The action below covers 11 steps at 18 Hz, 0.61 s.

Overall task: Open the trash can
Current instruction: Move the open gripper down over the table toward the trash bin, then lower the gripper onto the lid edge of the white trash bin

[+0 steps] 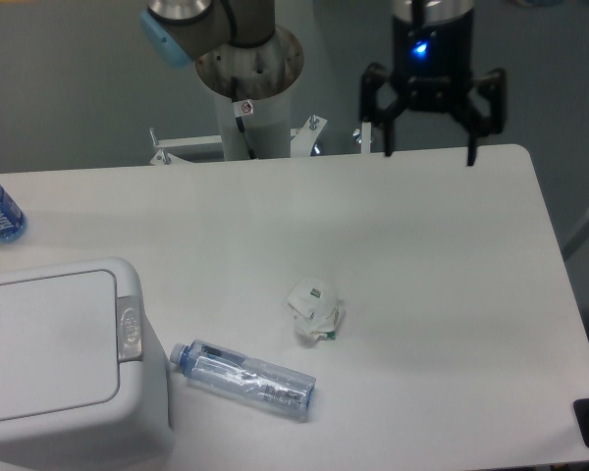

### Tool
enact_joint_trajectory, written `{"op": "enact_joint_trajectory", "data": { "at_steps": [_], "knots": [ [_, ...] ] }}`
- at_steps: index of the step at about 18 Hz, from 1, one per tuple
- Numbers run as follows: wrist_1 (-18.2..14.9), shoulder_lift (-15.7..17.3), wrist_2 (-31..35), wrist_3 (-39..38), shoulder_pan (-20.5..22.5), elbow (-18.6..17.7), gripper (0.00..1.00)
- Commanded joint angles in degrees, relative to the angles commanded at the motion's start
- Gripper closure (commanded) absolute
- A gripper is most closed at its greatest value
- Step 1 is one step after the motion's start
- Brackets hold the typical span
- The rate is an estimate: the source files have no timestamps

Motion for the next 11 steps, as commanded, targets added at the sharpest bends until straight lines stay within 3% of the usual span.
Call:
{"op": "enact_joint_trajectory", "data": {
  "at_steps": [6,11],
  "knots": [
    [10.73,-5.54,-0.26,-17.85,-8.71,1.4,0.0],
    [11.44,-9.14,-2.45,-29.37,-12.58,4.74,0.0]
  ]
}}
